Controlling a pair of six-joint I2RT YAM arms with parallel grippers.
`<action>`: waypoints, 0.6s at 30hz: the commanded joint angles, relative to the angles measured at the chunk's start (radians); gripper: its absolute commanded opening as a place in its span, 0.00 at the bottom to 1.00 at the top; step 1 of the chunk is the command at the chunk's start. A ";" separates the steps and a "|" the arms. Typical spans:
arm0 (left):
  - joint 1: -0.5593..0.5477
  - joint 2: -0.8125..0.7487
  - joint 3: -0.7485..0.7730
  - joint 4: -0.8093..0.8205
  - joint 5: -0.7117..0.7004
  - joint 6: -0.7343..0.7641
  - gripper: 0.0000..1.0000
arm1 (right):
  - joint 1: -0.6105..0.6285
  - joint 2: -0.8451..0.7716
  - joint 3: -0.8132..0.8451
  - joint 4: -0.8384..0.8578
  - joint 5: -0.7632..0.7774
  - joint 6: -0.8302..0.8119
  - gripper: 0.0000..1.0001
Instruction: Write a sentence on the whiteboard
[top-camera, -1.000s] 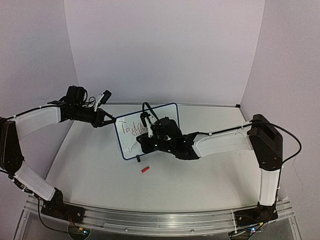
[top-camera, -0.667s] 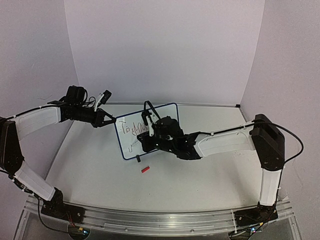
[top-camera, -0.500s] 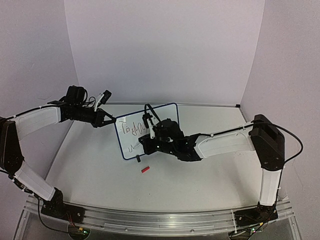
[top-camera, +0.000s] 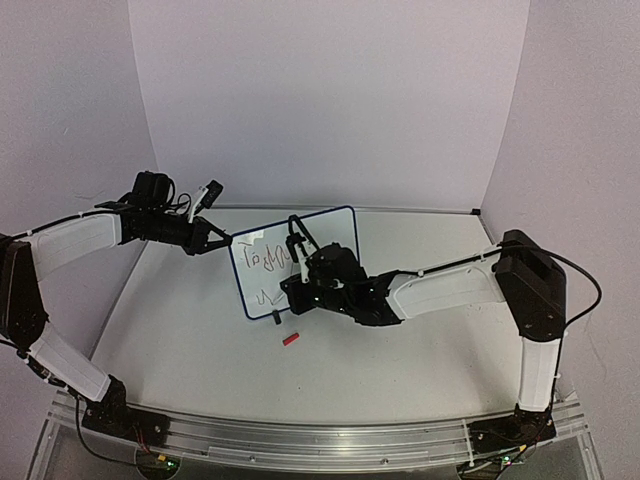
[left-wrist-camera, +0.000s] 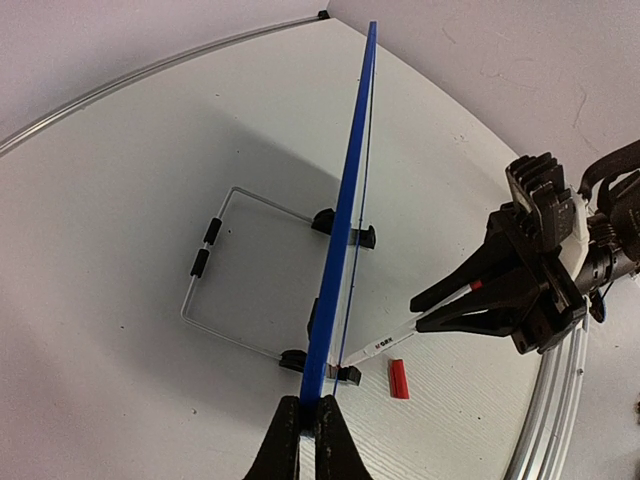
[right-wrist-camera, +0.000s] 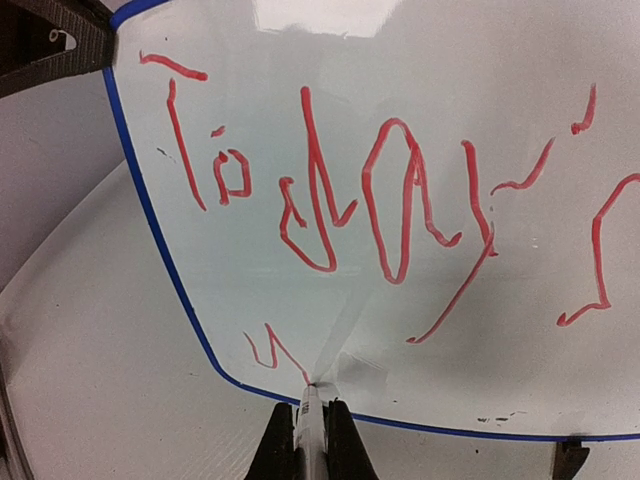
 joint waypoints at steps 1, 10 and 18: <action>-0.006 -0.035 0.024 -0.010 0.005 0.003 0.00 | -0.001 -0.016 0.035 0.018 0.046 -0.015 0.00; -0.007 -0.038 0.026 -0.010 0.007 0.003 0.00 | -0.001 -0.075 0.043 0.038 0.071 -0.040 0.00; -0.007 -0.036 0.026 -0.010 0.009 0.002 0.00 | -0.001 -0.090 0.036 0.047 0.074 -0.042 0.00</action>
